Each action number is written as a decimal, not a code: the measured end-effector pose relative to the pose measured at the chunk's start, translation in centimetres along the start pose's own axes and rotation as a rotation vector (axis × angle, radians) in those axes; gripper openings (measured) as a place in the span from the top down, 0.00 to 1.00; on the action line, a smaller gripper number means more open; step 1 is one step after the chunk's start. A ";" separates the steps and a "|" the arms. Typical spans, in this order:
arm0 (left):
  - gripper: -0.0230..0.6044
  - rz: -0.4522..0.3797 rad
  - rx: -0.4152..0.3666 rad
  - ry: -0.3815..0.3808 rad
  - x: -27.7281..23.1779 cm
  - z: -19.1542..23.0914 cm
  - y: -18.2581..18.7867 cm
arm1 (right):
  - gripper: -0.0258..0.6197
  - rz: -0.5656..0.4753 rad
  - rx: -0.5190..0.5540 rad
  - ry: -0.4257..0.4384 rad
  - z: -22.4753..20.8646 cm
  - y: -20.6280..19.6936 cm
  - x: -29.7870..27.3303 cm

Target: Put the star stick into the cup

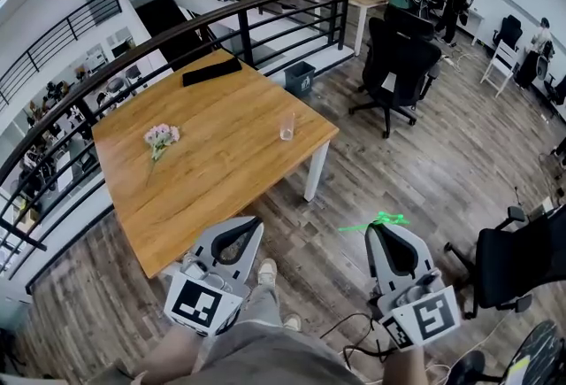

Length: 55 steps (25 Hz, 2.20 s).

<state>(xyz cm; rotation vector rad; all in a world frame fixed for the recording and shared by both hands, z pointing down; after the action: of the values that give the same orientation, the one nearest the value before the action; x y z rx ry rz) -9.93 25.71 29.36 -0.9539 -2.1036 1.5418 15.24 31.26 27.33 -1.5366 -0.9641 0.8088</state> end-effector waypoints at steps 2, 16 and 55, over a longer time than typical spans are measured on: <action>0.94 -0.007 0.001 -0.002 -0.6 0.2 0.1 | 0.90 0.003 0.000 0.000 -0.3 0.1 -0.3; 0.94 -0.003 0.022 -0.017 -8.7 7.3 -3.3 | 0.90 0.069 -0.005 -0.006 -5.2 -0.9 -10.5; 0.94 0.167 0.076 -0.039 -30.7 28.5 -13.9 | 0.90 0.251 -0.091 0.083 -18.9 -2.3 -45.0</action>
<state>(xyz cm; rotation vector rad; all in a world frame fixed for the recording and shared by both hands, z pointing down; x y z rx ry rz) -10.73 -17.97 35.73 -1.1048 -2.0191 1.7215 12.03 -17.17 32.79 -1.7801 -0.7650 0.8784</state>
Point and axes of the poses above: the fingertips, and each gripper's own axes: x backward along the fingers, z to its left, y out of its top, the point moved 8 cm from there along x, backward along the fingers, and after that the axes turned 11 degrees about -x, right-handed, at the moved point
